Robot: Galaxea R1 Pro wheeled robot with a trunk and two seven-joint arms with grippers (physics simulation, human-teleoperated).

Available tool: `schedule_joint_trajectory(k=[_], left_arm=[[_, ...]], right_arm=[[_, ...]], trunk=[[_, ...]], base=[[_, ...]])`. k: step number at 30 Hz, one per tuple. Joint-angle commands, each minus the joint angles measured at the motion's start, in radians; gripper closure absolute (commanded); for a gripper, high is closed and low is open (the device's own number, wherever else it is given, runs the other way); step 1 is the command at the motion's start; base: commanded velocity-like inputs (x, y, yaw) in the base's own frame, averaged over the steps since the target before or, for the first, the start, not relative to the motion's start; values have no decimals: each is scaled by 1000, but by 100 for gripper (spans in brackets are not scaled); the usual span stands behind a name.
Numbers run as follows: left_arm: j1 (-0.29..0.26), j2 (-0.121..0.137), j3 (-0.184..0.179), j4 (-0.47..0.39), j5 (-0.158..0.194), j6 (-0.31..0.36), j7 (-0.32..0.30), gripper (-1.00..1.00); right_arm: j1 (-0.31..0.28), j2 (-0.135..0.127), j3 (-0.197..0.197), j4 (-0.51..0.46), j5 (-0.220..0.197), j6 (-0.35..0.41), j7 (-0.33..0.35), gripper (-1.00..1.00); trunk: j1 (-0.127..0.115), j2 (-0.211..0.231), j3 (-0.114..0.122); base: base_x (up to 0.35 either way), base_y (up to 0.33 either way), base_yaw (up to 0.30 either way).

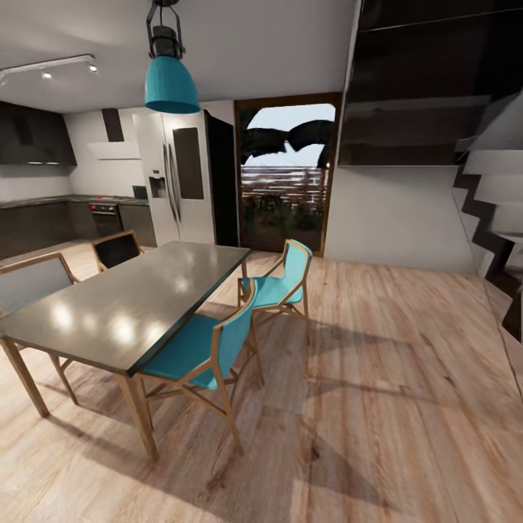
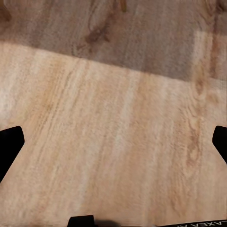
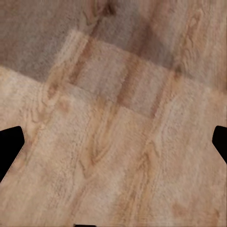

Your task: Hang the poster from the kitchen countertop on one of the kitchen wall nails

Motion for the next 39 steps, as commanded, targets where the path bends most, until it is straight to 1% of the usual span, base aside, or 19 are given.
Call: schedule_joint_trajectory(k=[1,4,9,17,22,26,39], left_arm=[[0,0,2,-1,-9,-2,0,-100],[1,0,3,-1,-9,-2,0,-100],[1,1,3,-1,-9,-3,1,-100],[1,1,3,-1,-9,-3,0,-100],[1,1,3,-1,-9,-3,0,-100],[1,1,3,-1,-9,-3,0,-100],[1,0,0,-1,-10,-4,1,-100]], right_arm=[[-1,0,3,1,9,-1,-8,-100],[-1,1,3,1,9,-2,-8,-100],[-1,0,2,1,9,-2,-8,-100],[-1,-4,2,1,10,0,-4,-100],[-1,0,7,2,11,0,-3,-100],[-1,3,8,2,11,0,-4,-100],[-1,7,9,3,11,-2,-8,-100]], trunk=[[0,0,-1],[0,0,-1],[0,0,-1],[0,0,-1],[0,0,-1],[0,0,-1],[0,0,-1]], base=[[0,0,294],[42,58,294],[156,235,261],[109,276,52],[46,290,19],[-7,276,180],[-3,37,279]])
